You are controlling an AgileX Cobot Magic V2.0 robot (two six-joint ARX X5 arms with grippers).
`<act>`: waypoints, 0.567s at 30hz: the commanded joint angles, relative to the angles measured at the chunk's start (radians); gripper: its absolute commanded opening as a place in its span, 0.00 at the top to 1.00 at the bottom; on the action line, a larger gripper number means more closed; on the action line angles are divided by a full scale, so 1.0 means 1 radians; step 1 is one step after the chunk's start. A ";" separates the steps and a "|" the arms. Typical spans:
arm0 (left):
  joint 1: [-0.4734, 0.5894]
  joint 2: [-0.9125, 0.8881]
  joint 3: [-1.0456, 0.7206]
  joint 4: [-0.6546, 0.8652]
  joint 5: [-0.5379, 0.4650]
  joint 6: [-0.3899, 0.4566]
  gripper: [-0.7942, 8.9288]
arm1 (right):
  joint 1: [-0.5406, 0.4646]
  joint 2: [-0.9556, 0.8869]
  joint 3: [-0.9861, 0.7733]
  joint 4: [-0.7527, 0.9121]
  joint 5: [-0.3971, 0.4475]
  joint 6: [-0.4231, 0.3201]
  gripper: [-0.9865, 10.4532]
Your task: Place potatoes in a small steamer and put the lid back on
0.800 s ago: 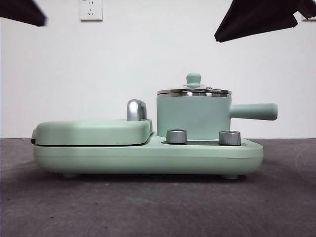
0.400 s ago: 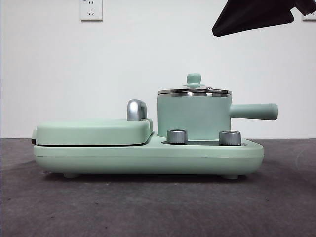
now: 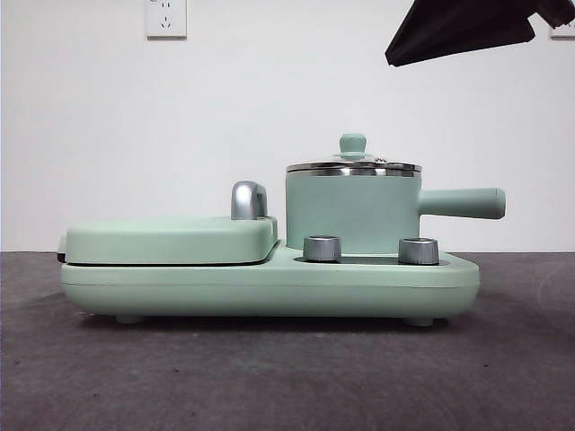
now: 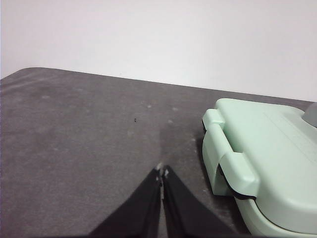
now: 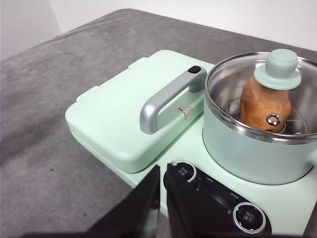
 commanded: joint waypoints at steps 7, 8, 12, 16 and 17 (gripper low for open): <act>-0.003 -0.001 -0.020 0.010 -0.002 -0.006 0.91 | 0.009 0.004 0.016 0.011 0.002 0.002 0.90; -0.003 0.000 -0.020 0.010 -0.002 -0.006 0.91 | 0.009 0.004 0.016 0.011 0.002 0.002 0.90; -0.007 -0.002 -0.020 0.009 -0.002 -0.006 0.91 | 0.009 0.004 0.016 0.011 0.002 0.002 0.90; -0.007 -0.002 -0.020 0.009 -0.002 -0.006 0.91 | 0.009 0.004 0.016 0.011 0.002 0.002 0.90; -0.007 -0.002 -0.020 0.009 -0.002 -0.006 0.91 | 0.009 0.004 0.016 0.011 0.002 0.000 0.90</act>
